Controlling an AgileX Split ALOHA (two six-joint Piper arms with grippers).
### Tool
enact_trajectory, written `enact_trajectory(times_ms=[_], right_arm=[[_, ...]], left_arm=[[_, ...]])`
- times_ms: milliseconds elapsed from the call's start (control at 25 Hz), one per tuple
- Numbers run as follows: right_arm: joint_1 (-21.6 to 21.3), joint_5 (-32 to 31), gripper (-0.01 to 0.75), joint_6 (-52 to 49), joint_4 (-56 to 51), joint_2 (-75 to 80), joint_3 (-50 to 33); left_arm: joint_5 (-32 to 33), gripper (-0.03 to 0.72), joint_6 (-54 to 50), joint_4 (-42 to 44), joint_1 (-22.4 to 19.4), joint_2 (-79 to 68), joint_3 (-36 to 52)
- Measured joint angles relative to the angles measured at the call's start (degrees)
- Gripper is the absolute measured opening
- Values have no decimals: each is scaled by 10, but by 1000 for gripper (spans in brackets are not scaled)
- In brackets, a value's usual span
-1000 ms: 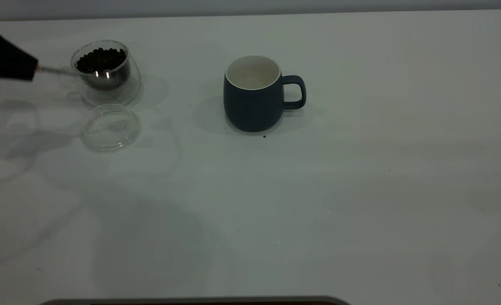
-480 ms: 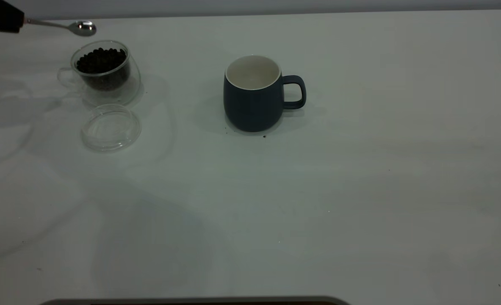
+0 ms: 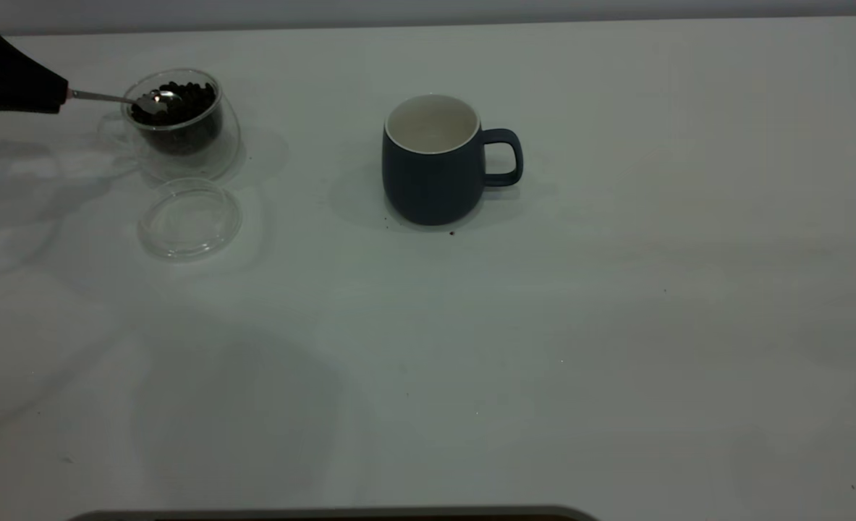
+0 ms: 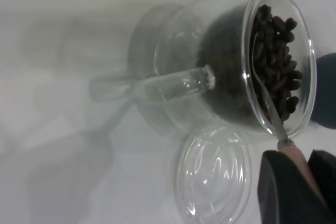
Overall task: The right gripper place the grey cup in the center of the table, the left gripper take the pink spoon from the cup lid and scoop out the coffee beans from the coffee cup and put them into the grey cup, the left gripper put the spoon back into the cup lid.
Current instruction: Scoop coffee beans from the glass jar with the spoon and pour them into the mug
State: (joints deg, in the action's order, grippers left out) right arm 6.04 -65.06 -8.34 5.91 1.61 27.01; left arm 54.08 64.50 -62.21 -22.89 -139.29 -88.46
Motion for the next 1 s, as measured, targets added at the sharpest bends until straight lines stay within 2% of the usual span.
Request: enact_trajectory(times_ms=[400,1000], right_arm=[[0,0,420,0,0,0,0],[0,0,420,0,0,0,0]], left_arm=[[47,107,-81,-4,0,-26,-1],[53,107,-90,-27,-7,-29,-2]])
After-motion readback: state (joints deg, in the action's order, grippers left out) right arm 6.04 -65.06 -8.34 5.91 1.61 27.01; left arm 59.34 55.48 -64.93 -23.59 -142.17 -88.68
